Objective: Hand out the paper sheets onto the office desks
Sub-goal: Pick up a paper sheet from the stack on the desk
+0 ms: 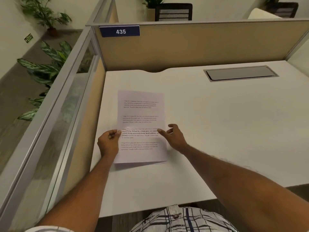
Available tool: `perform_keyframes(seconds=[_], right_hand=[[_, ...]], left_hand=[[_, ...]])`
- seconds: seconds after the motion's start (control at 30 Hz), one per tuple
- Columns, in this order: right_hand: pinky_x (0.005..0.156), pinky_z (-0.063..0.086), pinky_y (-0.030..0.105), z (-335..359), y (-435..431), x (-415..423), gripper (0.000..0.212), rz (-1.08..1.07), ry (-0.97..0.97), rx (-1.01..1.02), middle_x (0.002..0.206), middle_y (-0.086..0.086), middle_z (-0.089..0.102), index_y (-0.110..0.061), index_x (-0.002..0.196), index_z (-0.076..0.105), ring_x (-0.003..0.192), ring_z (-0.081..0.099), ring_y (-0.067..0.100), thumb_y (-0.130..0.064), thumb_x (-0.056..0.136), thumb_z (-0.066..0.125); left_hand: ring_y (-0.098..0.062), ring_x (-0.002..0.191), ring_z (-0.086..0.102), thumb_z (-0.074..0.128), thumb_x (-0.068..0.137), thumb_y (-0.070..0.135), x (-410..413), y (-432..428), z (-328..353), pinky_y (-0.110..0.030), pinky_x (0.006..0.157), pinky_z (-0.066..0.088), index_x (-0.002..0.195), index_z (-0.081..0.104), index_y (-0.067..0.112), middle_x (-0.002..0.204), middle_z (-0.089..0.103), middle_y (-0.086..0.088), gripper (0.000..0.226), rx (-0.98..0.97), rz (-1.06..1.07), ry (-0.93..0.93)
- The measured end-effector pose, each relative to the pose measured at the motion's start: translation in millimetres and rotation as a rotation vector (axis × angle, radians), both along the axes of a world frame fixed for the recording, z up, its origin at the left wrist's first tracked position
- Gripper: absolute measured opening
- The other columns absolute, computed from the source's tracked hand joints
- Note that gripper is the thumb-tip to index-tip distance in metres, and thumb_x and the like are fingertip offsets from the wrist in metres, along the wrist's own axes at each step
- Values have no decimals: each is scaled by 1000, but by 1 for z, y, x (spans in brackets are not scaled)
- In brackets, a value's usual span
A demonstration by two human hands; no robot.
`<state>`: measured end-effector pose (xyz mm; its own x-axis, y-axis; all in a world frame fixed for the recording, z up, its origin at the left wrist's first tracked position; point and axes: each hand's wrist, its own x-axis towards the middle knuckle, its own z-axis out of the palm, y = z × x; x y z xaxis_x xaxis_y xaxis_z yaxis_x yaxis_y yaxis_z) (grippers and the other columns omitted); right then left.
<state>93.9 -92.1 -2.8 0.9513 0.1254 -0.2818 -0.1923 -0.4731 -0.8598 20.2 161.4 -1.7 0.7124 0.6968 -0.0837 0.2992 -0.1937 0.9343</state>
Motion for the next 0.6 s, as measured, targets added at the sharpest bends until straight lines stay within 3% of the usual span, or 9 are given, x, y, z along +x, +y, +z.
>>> perform_keyframes(seconds=[0.13, 0.3, 0.4, 0.6], right_hand=[[70, 47, 25, 5, -8, 2, 63, -56, -2, 126, 102, 1, 62, -14, 123, 52, 86, 60, 14, -55, 80, 71], [83, 59, 46, 3, -36, 6, 32, -183, -24, 248, 105, 7, 71, -12, 105, 63, 94, 70, 28, -34, 84, 74], [80, 59, 43, 4, -62, 9, 23, -235, -75, 215, 101, 8, 73, -13, 102, 64, 87, 70, 24, -27, 86, 72], [74, 56, 36, 3, -137, 26, 23, -293, -106, 159, 96, 8, 73, -11, 103, 66, 78, 68, 19, -26, 87, 71]], left_hand=[[-15, 75, 62, 73, 86, 19, 6, -20, 8, -9, 62, 46, 100, 69, 2, 89, 68, -7, 22, -59, -11, -47], [-17, 78, 63, 73, 86, 22, 24, -54, 6, -27, 77, 52, 102, 68, 2, 91, 69, -9, 26, -99, -55, -73], [-18, 79, 64, 72, 86, 21, 34, -79, 6, -31, 78, 53, 101, 67, 5, 90, 70, -10, 22, -110, -104, -80], [-24, 88, 70, 75, 84, 23, 62, -138, 1, -42, 83, 58, 104, 69, 12, 93, 73, -8, 23, -134, -231, -50]])
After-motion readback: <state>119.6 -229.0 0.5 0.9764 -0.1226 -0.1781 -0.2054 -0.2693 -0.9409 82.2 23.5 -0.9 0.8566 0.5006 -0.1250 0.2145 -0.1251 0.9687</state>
